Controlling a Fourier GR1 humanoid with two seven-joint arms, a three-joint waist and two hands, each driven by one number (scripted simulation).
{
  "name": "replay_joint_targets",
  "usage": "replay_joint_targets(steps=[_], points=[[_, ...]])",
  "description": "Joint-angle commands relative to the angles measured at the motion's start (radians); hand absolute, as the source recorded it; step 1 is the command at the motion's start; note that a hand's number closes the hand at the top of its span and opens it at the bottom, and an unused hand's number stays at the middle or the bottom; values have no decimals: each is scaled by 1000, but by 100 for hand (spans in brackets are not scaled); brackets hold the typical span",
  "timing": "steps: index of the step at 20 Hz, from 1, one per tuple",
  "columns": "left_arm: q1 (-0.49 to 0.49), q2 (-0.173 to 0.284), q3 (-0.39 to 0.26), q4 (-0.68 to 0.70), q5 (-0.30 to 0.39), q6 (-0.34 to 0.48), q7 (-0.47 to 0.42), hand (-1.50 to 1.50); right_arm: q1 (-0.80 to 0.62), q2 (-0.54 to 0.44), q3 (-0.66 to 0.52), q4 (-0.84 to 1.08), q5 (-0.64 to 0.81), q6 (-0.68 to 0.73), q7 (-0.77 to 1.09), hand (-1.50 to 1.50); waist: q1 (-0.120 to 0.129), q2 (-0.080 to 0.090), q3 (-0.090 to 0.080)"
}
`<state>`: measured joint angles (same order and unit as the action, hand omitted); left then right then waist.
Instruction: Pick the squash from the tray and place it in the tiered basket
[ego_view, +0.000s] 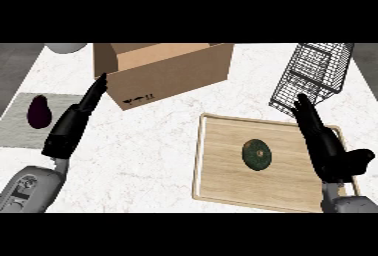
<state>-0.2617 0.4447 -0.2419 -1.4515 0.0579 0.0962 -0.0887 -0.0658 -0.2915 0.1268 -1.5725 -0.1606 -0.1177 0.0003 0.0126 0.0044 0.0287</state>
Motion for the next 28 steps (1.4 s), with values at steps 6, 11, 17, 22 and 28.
replay_joint_targets(steps=[6,11,17,22,28], points=[[201,13,141,164,117,45,137,0,123,284,-109,109,-443,161,-239,150,29,15,-13],[270,22,170,151,195,-17,172,0,219,289,-81,140,-297,-39,-642,-150,8,-4,-26],[277,27,167,146,181,-17,155,0,304,74,-17,238,120,-290,-360,-150,16,1,-36],[275,33,185,128,199,-19,202,0,239,-82,67,93,207,-235,5,-150,4,-4,-33],[302,63,234,142,224,-71,163,0,81,-159,155,-102,200,-54,361,-150,0,-5,-31]])
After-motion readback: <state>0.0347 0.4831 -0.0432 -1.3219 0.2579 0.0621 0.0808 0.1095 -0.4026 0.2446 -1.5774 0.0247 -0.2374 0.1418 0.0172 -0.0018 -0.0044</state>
